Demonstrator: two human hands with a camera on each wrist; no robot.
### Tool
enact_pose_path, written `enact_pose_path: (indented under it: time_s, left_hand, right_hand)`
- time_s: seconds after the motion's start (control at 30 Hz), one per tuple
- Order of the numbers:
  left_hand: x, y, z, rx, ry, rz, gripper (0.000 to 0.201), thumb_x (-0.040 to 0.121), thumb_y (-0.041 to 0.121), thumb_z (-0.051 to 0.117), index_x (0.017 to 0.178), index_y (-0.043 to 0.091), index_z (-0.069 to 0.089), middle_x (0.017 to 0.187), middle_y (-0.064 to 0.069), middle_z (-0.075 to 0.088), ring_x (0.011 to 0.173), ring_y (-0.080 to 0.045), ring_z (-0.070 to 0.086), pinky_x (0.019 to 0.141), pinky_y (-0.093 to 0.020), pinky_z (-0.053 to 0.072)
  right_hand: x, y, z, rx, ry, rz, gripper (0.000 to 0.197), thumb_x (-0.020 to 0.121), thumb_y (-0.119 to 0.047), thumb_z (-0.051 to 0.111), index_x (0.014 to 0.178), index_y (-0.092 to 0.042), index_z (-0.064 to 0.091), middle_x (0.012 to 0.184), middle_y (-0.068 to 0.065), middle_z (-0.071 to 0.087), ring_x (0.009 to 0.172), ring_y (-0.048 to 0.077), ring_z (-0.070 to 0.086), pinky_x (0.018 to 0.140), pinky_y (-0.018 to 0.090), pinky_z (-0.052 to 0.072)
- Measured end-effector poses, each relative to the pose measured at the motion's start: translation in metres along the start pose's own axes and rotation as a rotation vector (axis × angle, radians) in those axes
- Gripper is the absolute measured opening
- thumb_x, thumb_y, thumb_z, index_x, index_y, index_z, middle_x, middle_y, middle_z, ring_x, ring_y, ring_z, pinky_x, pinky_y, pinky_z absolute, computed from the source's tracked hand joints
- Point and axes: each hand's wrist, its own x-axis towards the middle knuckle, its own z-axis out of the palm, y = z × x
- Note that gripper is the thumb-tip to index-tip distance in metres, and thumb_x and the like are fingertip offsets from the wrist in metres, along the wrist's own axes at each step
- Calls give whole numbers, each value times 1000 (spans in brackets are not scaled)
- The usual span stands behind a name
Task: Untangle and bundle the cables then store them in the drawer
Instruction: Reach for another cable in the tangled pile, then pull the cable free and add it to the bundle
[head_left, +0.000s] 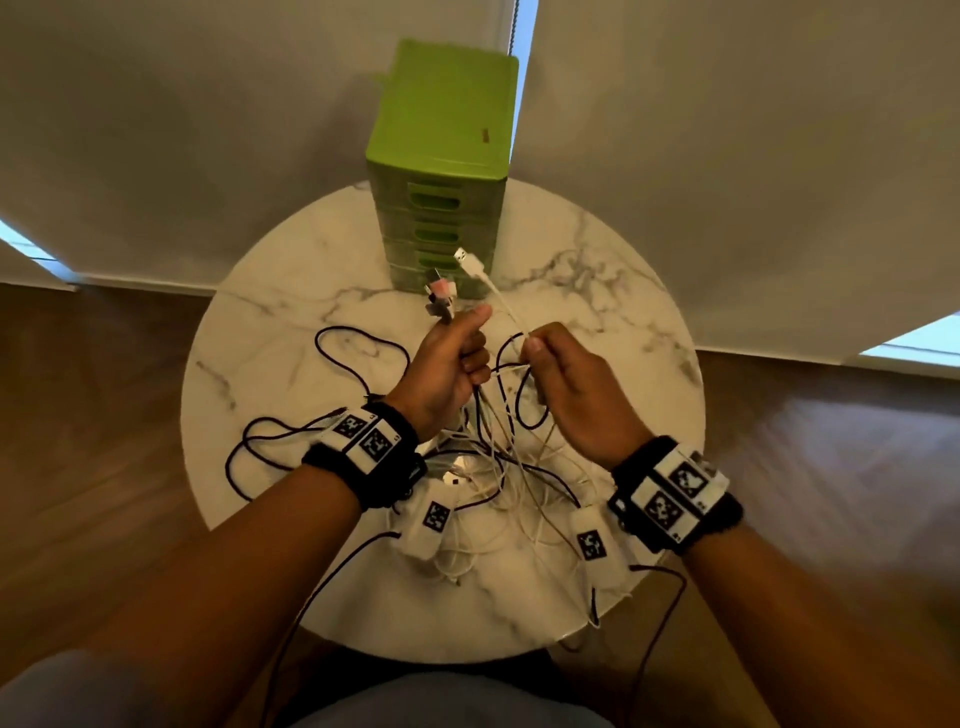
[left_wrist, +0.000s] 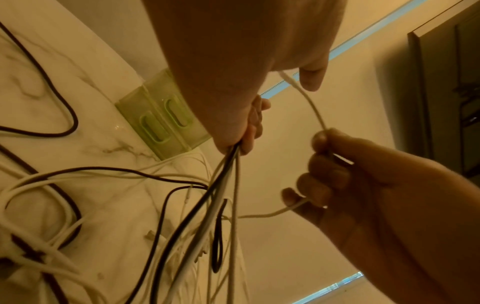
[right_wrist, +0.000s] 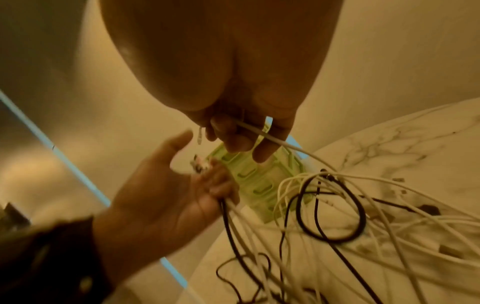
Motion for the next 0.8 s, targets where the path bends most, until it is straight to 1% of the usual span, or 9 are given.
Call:
enact_pose_path:
  time_s: [0.13, 0.27, 0.33, 0.4, 0.5, 0.57, 0.63, 0.73, 0.8]
  left_hand:
    - [-17, -1, 6, 67, 4, 63, 27, 91, 34, 64, 79, 24, 42, 56, 9, 28, 50, -6, 26, 54, -26, 19]
    - [-30, -3, 4, 188, 65, 85, 28, 106, 36, 46, 85, 19, 46, 66, 4, 35, 50, -4, 39, 52, -20, 37]
    - [-35, -4, 1, 283, 83, 111, 35, 107, 41, 40, 93, 11, 50, 73, 3, 39, 55, -4, 40, 53, -19, 39]
    - [-38, -4, -3, 323, 97, 144, 37, 108, 42, 38, 92, 12, 52, 75, 3, 42, 62, -7, 40, 58, -20, 38]
    - [-41, 0, -7, 332, 89, 228, 39, 104, 48, 39, 75, 26, 52, 73, 3, 45, 66, -11, 39, 65, -29, 33]
    - [-41, 8, -11, 287, 108, 255, 44, 106, 45, 36, 68, 30, 53, 70, 6, 48, 75, -15, 49, 76, -32, 39]
    - [-41, 21, -14, 126, 111, 252, 44, 109, 39, 34, 72, 23, 49, 64, 5, 44, 78, -19, 57, 84, -37, 47]
    - [-40, 45, -21, -34, 61, 248, 40, 109, 39, 35, 75, 19, 41, 61, 4, 34, 60, -15, 50, 68, -37, 54]
    - [-40, 59, -25, -21, 50, 272, 42, 109, 40, 34, 73, 20, 39, 59, 6, 30, 51, -10, 34, 55, -29, 41]
  right_hand:
    - [-8, 0, 30, -100, -35, -16, 23, 107, -28, 38, 97, -11, 51, 75, 1, 55, 65, 17, 50, 63, 39, 39]
    - [-14, 1, 43, -141, -69, -68, 24, 107, -27, 37, 101, -10, 53, 86, 0, 63, 75, 18, 57, 66, 35, 39]
    - [-16, 2, 47, -170, -95, -116, 24, 107, -29, 37, 100, -14, 54, 87, 5, 68, 75, 21, 61, 68, 38, 43]
    - [-18, 4, 49, -206, -101, -154, 22, 106, -31, 39, 92, -20, 51, 74, 2, 64, 65, 22, 57, 64, 39, 41]
    - [-12, 11, 45, -243, -137, -155, 24, 104, -34, 43, 82, -25, 43, 63, -9, 49, 61, 18, 49, 67, 36, 35]
    - [-1, 23, 39, -287, -187, -150, 21, 102, -33, 45, 85, -22, 47, 67, -10, 54, 65, 15, 53, 75, 37, 39]
    - [11, 40, 32, -379, -247, -120, 21, 101, -35, 47, 90, -19, 54, 74, -6, 63, 71, 17, 59, 83, 41, 44]
    - [25, 58, 27, -485, -321, -96, 24, 101, -36, 49, 93, -15, 58, 79, -4, 61, 75, 21, 58, 83, 43, 47]
    - [34, 66, 25, -481, -338, -101, 23, 101, -35, 50, 95, -15, 59, 81, -4, 60, 77, 23, 58, 81, 43, 48]
